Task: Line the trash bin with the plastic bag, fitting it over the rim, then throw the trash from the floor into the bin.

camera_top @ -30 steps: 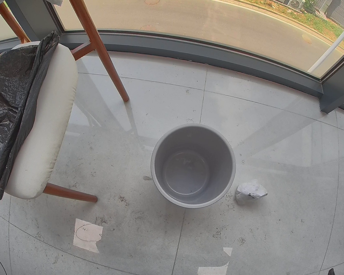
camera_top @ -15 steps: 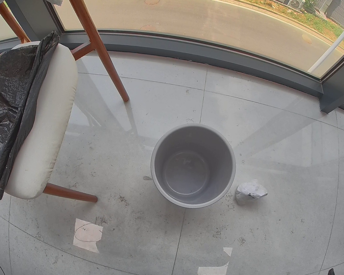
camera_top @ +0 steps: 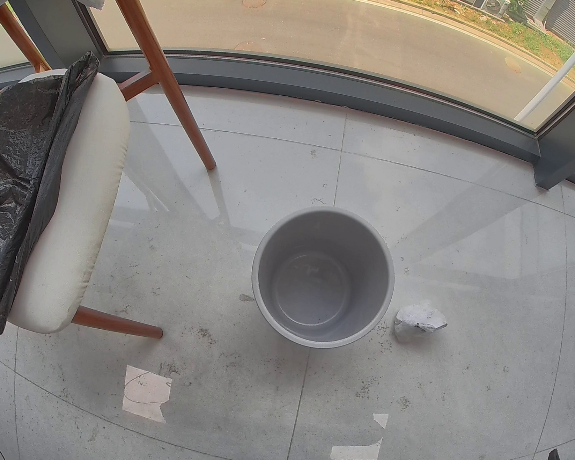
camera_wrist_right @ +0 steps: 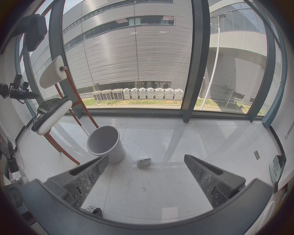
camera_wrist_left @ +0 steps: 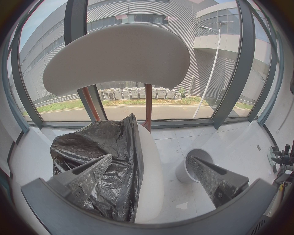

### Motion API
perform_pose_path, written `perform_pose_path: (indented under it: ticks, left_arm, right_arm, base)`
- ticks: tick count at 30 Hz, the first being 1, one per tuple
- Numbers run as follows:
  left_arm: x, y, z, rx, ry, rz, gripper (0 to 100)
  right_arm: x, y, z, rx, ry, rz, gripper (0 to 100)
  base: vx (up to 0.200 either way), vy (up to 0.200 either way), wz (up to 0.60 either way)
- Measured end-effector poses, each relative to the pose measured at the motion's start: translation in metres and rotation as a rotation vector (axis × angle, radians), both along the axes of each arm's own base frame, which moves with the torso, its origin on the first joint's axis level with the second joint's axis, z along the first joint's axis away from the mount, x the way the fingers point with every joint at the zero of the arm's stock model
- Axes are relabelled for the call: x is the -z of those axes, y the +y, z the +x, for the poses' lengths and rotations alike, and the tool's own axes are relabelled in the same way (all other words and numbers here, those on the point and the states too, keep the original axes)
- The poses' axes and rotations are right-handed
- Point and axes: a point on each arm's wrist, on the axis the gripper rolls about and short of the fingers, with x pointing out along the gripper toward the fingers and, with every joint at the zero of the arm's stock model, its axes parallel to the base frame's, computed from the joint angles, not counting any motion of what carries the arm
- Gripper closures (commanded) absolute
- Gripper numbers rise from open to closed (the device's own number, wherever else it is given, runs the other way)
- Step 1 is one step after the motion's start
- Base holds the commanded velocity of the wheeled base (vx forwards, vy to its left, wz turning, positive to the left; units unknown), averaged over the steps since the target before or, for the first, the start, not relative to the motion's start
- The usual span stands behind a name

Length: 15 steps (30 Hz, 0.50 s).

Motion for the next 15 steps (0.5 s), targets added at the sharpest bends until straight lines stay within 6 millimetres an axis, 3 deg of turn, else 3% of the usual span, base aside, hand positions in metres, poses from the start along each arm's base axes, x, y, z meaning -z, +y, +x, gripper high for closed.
perform_pose_path:
  ticks: [8,15]
  left_arm:
    - [-0.005,0.001,0.013,0.094,0.112,0.001,0]
    - [-0.011,0.016,0.027,0.054,0.137,0.007,0]
  right_arm:
    - [0.0,0.0,0.0,0.001,0.0,0.0,0]
    - [0.0,0.0,0.0,0.0,0.0,0.0,0]
  base:
    - [0.0,0.0,0.0]
    - [0.0,0.0,0.0]
